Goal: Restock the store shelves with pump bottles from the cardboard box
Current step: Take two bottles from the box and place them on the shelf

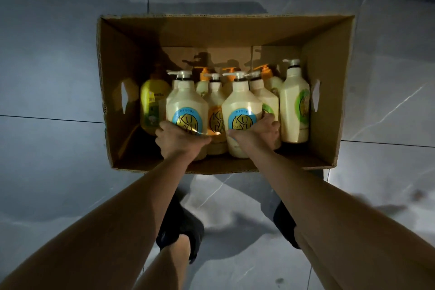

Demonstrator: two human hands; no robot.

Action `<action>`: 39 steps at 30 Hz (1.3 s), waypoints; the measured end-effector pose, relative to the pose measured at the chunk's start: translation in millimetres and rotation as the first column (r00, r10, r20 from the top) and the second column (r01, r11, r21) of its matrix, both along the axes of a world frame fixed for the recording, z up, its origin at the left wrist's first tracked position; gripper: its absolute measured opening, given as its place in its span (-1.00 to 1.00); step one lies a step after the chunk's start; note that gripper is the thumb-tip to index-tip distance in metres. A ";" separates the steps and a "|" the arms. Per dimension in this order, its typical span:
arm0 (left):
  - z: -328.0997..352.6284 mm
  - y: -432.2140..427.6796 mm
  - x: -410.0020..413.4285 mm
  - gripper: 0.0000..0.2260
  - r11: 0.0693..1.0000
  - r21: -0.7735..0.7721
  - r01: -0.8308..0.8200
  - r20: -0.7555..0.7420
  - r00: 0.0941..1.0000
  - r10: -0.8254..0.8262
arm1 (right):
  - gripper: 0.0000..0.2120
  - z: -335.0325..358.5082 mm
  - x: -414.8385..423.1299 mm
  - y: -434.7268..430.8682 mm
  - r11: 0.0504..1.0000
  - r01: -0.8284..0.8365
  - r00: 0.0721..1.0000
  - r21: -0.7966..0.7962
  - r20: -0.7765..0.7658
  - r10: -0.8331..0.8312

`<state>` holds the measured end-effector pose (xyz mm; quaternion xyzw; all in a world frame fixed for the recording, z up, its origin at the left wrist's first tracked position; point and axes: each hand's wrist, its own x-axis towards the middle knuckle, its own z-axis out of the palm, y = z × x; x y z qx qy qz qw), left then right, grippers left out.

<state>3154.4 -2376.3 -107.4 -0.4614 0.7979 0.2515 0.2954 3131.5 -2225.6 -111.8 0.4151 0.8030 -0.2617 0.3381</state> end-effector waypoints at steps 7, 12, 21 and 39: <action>2.6 13.6 -3.9 -0.03 0.997 -0.082 0.003 -0.066 0.998 -0.008 | 0.07 -10.8 9.3 -33.1 0.983 -0.013 0.995 0.184 -0.094 0.030; 7.8 12.2 -8.7 -0.17 0.997 -0.014 -0.074 -0.051 0.996 0.073 | 0.01 -1.0 9.1 -15.1 0.985 -0.140 0.983 0.100 -0.108 0.150; 186.7 -2.4 -4.5 -0.26 0.980 0.160 -0.119 -0.384 0.907 0.173 | -0.02 175.1 -12.1 -17.0 0.994 -0.092 0.944 0.054 -0.315 0.104; 798.7 -46.7 36.7 -0.38 0.979 0.118 -0.165 -0.880 0.439 0.180 | -0.22 795.2 20.9 -31.8 0.980 -0.192 0.526 -0.050 -0.848 0.059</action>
